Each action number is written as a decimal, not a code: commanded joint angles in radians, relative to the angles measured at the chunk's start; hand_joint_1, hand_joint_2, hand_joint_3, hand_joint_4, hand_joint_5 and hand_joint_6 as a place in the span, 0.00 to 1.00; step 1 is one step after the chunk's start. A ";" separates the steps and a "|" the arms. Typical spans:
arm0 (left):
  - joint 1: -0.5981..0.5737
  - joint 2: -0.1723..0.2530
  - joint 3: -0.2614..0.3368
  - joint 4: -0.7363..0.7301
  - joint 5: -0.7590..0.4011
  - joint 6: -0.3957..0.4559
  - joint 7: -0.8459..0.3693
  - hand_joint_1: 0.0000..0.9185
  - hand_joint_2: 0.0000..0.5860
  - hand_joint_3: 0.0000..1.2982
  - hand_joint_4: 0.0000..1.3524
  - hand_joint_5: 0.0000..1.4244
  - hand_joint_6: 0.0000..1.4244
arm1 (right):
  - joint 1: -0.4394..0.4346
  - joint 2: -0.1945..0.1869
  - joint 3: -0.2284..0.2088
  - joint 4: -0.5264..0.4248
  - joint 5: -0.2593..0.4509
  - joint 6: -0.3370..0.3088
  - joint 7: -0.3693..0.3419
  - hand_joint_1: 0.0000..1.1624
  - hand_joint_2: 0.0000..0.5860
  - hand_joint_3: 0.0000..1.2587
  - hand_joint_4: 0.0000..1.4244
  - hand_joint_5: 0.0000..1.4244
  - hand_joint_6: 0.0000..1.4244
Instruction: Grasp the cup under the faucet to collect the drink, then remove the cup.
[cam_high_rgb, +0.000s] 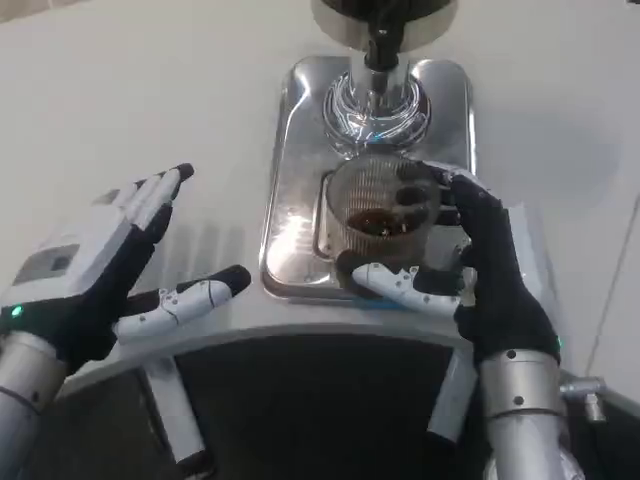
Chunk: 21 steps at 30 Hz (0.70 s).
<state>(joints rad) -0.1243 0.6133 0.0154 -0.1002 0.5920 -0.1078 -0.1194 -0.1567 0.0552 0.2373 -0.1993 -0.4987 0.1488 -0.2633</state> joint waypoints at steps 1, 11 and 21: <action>0.037 0.045 -0.006 -0.051 0.041 -0.030 -0.005 0.00 0.25 0.00 0.00 0.00 0.00 | 0.065 -0.011 0.015 -0.108 0.003 -0.008 0.039 1.00 0.33 0.66 0.63 0.77 0.92; 0.072 0.072 -0.012 -0.092 0.093 -0.066 -0.004 0.00 0.23 0.00 0.00 0.00 0.00 | 0.149 -0.022 0.033 -0.227 -0.007 -0.008 0.091 1.00 0.32 0.66 0.63 0.77 0.92; 0.158 0.141 0.017 -0.170 0.182 -0.126 -0.001 0.00 0.23 0.00 0.00 0.00 0.00 | 0.229 -0.040 0.047 -0.330 -0.001 -0.007 0.162 1.00 0.32 0.66 0.63 0.77 0.92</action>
<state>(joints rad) 0.0118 0.7380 0.0226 -0.2583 0.7589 -0.2237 -0.1204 0.0655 0.0178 0.2809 -0.4838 -0.5103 0.1554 -0.1142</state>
